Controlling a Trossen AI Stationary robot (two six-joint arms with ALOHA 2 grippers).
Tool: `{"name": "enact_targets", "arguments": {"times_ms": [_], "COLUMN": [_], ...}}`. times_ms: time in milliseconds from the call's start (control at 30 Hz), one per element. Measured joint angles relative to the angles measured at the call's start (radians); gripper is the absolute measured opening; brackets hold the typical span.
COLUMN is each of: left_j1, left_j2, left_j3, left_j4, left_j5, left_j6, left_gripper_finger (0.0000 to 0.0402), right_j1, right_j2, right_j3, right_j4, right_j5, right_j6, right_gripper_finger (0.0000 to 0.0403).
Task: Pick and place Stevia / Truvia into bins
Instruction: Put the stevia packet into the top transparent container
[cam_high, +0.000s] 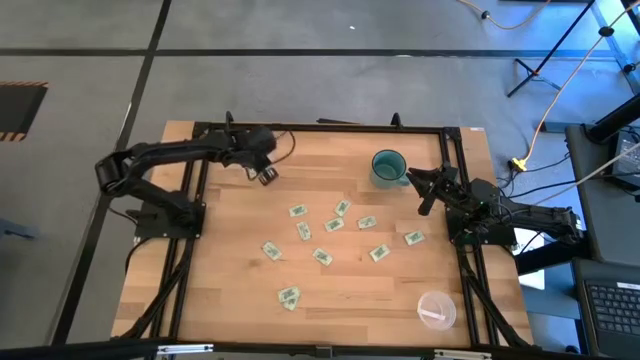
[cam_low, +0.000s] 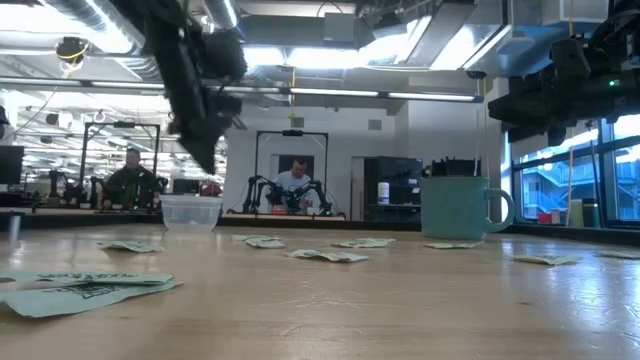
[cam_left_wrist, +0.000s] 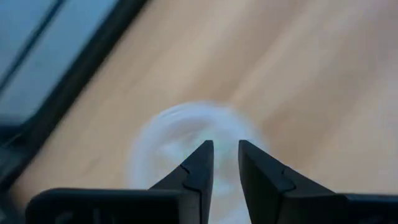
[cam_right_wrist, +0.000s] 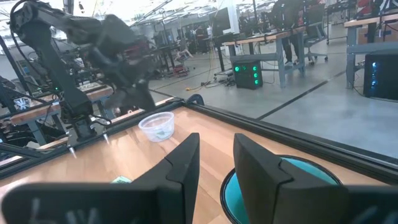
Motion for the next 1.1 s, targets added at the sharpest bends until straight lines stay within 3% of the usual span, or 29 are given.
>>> {"name": "enact_targets", "arguments": {"times_ms": [167, 300, 400, 633, 1100], "left_j1": [-0.128, -0.242, -0.309, -0.361, -0.364], "left_j2": [-0.011, 0.009, 0.031, 0.128, 0.366], "left_j3": [0.003, 0.003, 0.003, 0.003, 0.002], "left_j4": [0.117, 0.183, 0.235, 0.3, 0.383], "left_j5": [0.166, 0.219, 0.218, 0.09, 0.153], "left_j6": [0.149, 0.253, 0.267, 0.116, 0.108], "left_gripper_finger": [0.0071, 0.0072, 0.008, 0.0096, 0.0097], "right_j1": [0.0, 0.0, 0.0, 0.0, 0.0], "right_j2": [0.0, 0.0, 0.0, 0.0, 0.0], "right_j3": [0.0, 0.0, 0.0, 0.0, 0.0], "right_j4": [0.0, 0.0, 0.0, 0.0, 0.0], "right_j5": [0.0, 0.0, 0.0, 0.0, 0.0], "right_j6": [-0.001, 0.0, -0.001, 0.0, 0.0], "right_gripper_finger": [0.0102, 0.0102, 0.0102, 0.0102, 0.0102]}}
